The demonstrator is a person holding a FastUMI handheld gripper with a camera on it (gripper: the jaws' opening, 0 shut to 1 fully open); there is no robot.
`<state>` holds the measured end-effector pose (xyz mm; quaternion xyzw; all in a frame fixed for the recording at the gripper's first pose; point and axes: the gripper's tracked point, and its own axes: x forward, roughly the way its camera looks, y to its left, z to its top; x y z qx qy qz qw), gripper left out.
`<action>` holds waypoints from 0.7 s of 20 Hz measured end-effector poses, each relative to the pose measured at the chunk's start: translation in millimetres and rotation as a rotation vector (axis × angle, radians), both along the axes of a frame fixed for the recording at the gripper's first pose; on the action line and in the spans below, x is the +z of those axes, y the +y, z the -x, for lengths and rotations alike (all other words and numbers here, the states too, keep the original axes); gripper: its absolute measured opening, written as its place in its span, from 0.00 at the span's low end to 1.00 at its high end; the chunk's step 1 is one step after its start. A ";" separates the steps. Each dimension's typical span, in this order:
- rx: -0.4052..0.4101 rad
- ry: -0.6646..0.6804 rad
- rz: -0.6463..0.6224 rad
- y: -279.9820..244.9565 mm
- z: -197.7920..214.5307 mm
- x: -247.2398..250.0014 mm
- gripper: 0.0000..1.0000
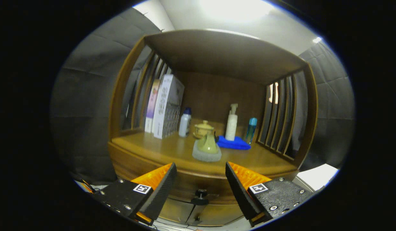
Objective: Pull open the drawer, take out the items inside it, and place them on the countertop above the cabinet.
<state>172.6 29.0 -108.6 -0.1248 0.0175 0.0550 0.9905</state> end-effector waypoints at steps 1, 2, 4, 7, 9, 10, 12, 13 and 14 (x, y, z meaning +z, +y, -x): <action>0.013 -0.014 -0.032 3.5 11.8 23.7 0.95; 0.027 -0.026 -0.064 6.2 25.5 44.3 0.95; 0.044 -0.048 -0.115 7.5 56.3 83.3 0.95; 0.056 -0.072 -0.177 8.7 109.0 114.9 0.94; 0.081 -0.088 -0.200 15.3 146.0 128.4 0.94; 0.089 -0.097 -0.206 17.4 162.0 133.0 0.94; 0.083 -0.101 -0.210 19.8 186.9 134.3 0.94; 0.072 -0.107 -0.215 19.8 193.7 134.5 0.94; 0.068 -0.100 -0.220 21.8 200.1 134.1 0.94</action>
